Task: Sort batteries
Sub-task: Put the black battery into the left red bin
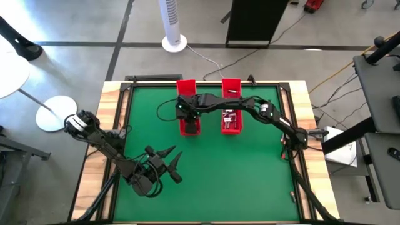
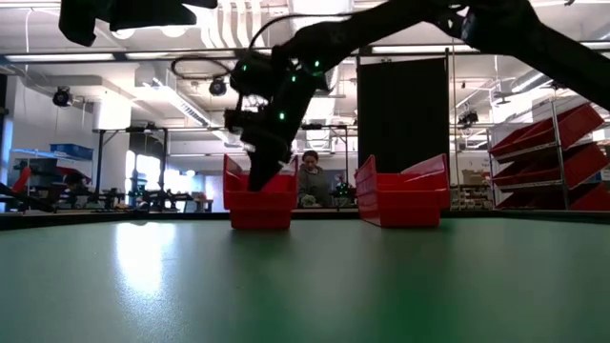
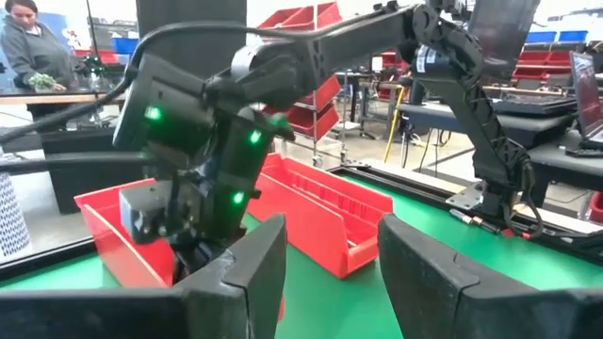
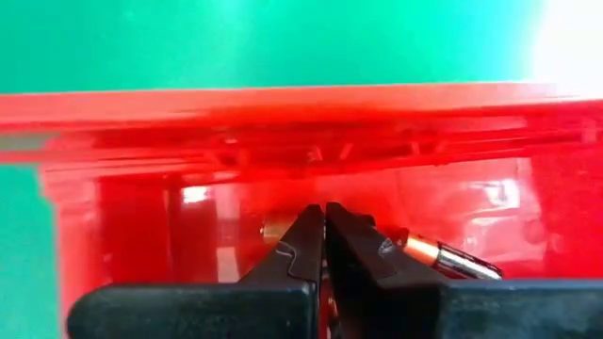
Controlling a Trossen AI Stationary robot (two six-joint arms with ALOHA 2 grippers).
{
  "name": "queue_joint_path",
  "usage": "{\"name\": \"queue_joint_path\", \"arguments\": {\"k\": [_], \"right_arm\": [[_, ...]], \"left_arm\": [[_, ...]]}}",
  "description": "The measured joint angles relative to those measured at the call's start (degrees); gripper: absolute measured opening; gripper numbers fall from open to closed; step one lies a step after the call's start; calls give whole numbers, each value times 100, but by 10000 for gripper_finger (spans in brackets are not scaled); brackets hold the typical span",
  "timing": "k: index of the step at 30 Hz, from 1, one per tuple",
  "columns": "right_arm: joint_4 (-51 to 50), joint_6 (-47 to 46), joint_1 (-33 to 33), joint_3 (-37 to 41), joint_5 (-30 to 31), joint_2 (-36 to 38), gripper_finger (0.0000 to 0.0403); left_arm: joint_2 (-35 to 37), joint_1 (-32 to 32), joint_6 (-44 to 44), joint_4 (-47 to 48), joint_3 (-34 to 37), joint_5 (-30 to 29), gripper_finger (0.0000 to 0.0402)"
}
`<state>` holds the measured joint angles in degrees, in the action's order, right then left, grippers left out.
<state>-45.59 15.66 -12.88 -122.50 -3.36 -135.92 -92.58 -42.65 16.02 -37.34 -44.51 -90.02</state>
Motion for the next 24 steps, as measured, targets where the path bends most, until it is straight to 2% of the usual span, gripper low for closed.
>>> {"name": "queue_joint_path", "arguments": {"k": [6, 14, 24], "right_arm": [[-199, 6, 94, 0, 51, 425, 19], [-421, 659, 38, 19, 628, 1227, 75], [375, 1036, -846, 114, 654, 948, 132]], "left_arm": [[0, 0, -1, 2, 0, -1, 149], [0, 0, 40, -15, 7, 0, 149], [0, 0, 127, -42, 3, 0, 149]]}}
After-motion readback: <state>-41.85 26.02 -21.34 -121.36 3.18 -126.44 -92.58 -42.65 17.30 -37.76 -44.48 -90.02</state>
